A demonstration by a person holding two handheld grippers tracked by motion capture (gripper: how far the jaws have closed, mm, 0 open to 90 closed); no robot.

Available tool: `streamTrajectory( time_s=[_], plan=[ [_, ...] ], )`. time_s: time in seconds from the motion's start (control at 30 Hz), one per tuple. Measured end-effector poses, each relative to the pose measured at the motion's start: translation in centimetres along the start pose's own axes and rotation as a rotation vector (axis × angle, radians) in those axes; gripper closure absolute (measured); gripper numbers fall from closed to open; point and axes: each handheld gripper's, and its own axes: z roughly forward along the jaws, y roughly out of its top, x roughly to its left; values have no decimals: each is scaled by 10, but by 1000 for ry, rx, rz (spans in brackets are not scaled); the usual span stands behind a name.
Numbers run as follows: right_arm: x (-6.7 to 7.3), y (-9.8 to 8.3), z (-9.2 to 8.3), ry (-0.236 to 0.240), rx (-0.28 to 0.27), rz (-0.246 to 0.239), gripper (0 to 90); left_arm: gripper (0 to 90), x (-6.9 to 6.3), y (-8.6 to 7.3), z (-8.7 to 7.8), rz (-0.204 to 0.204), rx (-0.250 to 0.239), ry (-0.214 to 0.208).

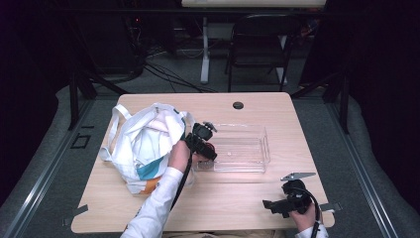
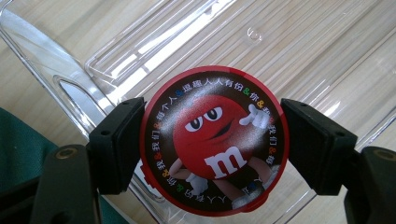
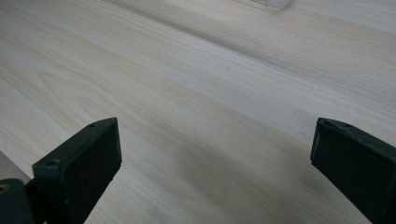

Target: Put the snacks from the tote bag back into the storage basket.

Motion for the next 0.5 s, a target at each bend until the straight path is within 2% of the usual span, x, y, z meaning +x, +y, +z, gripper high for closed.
streamTrajectory(
  time_s=[0.1, 0.33, 0.37, 0.4, 0.47, 0.5],
  plan=[
    [0, 0, 0, 2, 4, 1, 17, 257, 1, 1, -2, -10, -23, -4],
    [0, 0, 0, 8, 2, 1, 17, 167, 2, 6, -14, -25, -73, -17],
    [0, 0, 0, 8, 2, 1, 17, 157, 3, 7, -17, -13, -73, -15],
    [0, 0, 0, 8, 2, 1, 16, 143, 3, 8, -24, -10, -97, -15],
    [0, 0, 0, 8, 2, 2, 17, 129, 3, 9, -28, -10, -108, -10],
    [0, 0, 0, 8, 2, 2, 17, 128, 5, 9, -37, -1, -121, -12]
  ],
)
